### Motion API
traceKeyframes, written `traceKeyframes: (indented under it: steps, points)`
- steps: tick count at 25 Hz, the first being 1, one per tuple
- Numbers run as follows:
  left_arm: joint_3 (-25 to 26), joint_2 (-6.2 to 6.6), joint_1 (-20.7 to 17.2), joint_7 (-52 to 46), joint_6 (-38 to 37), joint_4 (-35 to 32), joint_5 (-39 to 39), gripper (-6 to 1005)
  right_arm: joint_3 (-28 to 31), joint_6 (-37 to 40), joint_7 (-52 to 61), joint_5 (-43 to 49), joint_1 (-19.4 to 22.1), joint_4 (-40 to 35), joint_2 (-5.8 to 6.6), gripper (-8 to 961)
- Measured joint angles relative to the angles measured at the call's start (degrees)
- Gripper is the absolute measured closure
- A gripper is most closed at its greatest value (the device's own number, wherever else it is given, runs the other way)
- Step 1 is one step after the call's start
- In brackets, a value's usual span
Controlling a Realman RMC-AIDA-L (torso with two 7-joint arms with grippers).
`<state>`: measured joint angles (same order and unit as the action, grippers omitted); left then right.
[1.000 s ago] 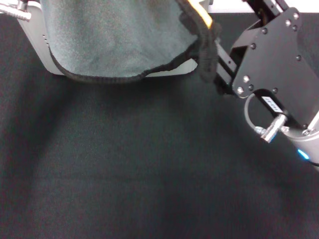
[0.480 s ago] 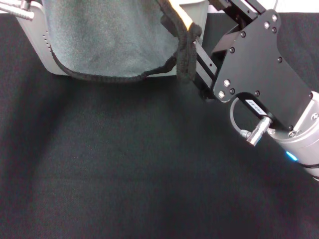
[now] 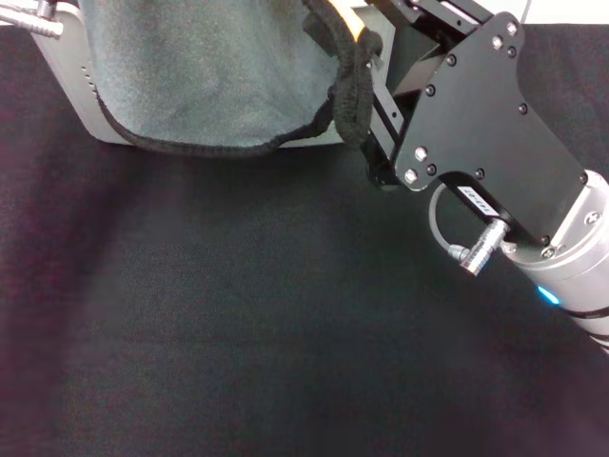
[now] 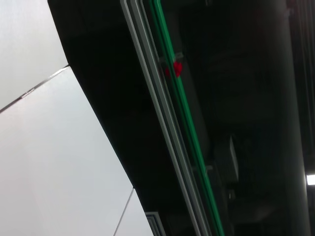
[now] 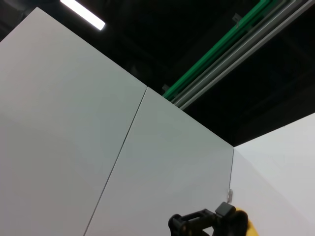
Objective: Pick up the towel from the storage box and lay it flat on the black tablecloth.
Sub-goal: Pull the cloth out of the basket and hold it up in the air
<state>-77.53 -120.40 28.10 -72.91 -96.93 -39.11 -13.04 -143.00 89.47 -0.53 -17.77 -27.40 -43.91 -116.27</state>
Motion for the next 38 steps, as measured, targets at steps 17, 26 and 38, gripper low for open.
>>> traceKeyframes:
  steps: [17, 26, 38]
  points:
    - [0.3, 0.24, 0.2, 7.3, 1.9, 3.2, 2.2, 966, 1.5, -9.9, -0.2, -0.7, -0.7, -2.2, 0.0, 652]
    - [0.3, 0.26, 0.0, 7.4, 2.2, 3.2, 2.2, 965, 3.0, -8.0, -0.3, -3.3, 2.4, -0.3, 0.0, 654]
    - [0.3, 0.33, -0.3, 7.4, 1.9, 3.2, 2.1, 965, 7.3, 0.2, 5.9, -4.1, 3.8, 4.7, 0.0, 656]
